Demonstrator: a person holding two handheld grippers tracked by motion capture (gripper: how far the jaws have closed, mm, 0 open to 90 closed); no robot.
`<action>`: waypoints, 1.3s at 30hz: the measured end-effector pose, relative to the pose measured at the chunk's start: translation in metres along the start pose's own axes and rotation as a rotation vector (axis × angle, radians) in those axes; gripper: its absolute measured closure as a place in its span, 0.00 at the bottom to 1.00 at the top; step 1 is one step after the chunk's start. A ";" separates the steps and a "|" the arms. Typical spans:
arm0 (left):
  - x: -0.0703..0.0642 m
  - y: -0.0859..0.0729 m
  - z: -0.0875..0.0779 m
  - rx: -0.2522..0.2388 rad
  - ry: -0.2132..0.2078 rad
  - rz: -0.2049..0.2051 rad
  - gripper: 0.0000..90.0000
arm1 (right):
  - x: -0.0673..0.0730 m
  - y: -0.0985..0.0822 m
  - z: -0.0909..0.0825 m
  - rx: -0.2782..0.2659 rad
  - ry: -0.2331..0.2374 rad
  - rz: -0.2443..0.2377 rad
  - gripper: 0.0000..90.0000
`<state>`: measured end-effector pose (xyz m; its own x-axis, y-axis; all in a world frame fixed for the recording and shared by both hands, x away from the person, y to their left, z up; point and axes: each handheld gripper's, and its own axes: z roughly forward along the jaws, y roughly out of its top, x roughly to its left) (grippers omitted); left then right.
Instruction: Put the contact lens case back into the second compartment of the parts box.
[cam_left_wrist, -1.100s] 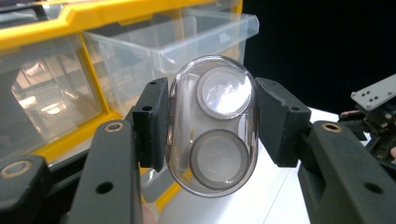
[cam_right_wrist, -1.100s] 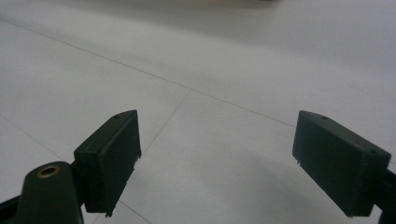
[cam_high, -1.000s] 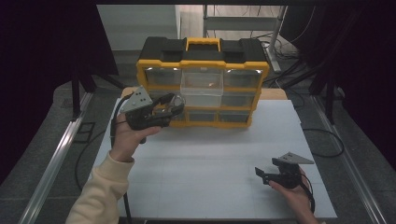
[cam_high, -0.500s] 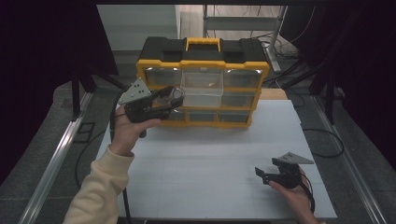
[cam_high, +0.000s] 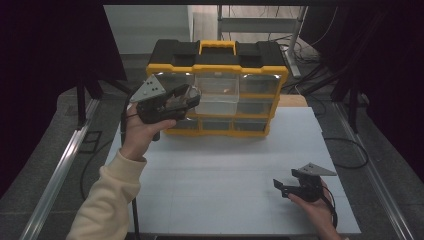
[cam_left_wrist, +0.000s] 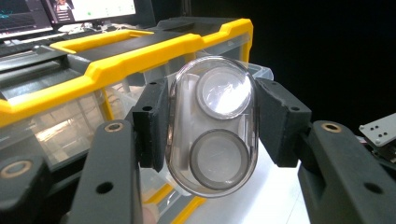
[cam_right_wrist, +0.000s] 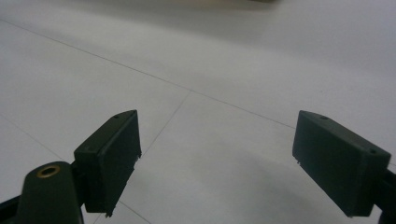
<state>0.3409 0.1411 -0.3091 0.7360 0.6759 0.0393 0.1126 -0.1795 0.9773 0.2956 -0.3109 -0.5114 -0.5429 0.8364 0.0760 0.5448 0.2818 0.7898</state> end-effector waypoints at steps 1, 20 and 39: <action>0.000 0.001 0.001 0.001 0.001 -0.002 0.54 | 0.000 0.000 0.000 -0.001 0.000 0.000 0.17; 0.010 0.011 0.016 0.010 0.013 -0.021 0.54 | 0.000 0.000 -0.001 -0.001 0.002 -0.002 0.17; 0.015 0.025 0.027 0.009 0.019 -0.021 0.54 | 0.001 0.000 0.000 0.001 0.003 0.000 0.17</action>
<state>0.3733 0.1273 -0.2896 0.7209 0.6927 0.0231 0.1336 -0.1716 0.9761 0.2954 -0.3103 -0.5113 -0.5451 0.8348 0.0777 0.5455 0.2828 0.7889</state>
